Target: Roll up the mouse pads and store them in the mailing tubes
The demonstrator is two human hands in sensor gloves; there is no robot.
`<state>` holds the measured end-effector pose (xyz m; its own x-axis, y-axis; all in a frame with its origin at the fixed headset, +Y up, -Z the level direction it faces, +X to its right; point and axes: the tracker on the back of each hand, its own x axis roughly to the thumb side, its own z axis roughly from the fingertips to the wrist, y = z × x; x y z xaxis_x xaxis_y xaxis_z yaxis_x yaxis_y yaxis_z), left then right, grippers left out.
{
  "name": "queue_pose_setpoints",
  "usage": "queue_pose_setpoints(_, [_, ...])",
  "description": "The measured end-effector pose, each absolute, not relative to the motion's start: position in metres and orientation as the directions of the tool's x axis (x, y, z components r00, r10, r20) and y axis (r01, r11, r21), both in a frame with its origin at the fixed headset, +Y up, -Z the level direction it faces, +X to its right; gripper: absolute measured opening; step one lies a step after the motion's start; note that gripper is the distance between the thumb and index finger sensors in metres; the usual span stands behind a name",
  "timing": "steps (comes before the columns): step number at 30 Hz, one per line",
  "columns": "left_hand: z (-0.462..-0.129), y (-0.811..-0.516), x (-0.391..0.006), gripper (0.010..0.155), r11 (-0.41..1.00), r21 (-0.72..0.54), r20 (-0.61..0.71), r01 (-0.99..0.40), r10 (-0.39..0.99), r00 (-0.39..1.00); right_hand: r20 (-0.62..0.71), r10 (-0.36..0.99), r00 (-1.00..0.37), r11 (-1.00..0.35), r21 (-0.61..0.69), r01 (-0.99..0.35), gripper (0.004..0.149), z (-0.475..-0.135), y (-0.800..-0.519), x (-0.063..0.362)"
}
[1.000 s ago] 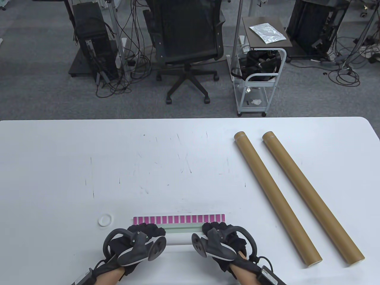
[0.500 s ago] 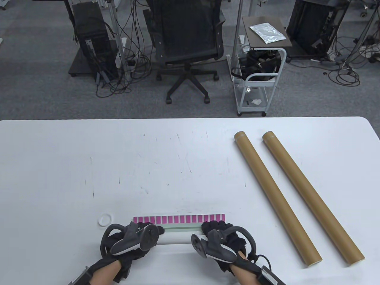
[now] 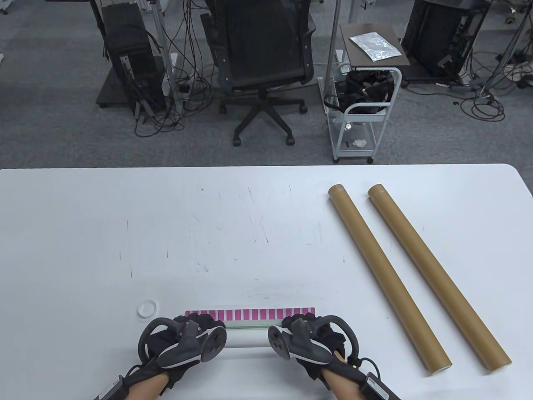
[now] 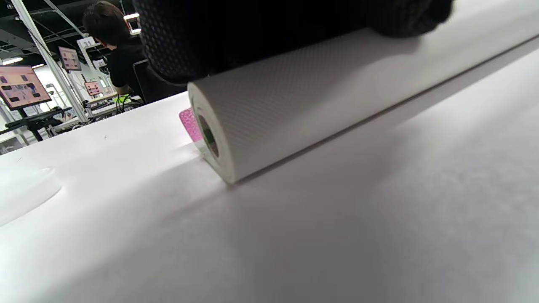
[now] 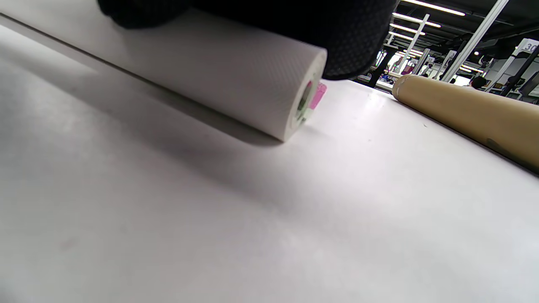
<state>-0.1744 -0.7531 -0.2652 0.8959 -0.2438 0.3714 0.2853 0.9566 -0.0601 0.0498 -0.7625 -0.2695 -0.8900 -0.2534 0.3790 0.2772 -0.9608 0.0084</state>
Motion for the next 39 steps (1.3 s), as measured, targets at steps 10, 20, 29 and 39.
queue_pose_setpoints(10, [-0.276, -0.758, -0.178, 0.051, 0.955, -0.186, 0.322, 0.232, -0.164, 0.932, 0.386, -0.255, -0.886, -0.964, -0.026, 0.266, 0.059, -0.268, -0.762, 0.049])
queue_pose_setpoints(20, [-0.272, -0.753, -0.177, 0.052, 0.94, -0.243, 0.385, 0.241, -0.135, 0.913, 0.419, -0.197, -0.886, -0.97, 0.045, 0.237, 0.057, -0.265, -0.758, 0.048])
queue_pose_setpoints(29, [-0.264, -0.753, -0.175, 0.05, 0.957, -0.137, 0.386, 0.255, -0.185, 0.904, 0.437, -0.234, -0.868, -0.969, -0.026, 0.247, 0.059, -0.258, -0.761, 0.049])
queue_pose_setpoints(39, [-0.269, -0.755, -0.178, 0.05, 0.961, -0.109, 0.354, 0.253, -0.2, 0.913, 0.4, -0.251, -0.881, -0.966, -0.051, 0.252, 0.057, -0.261, -0.758, 0.045])
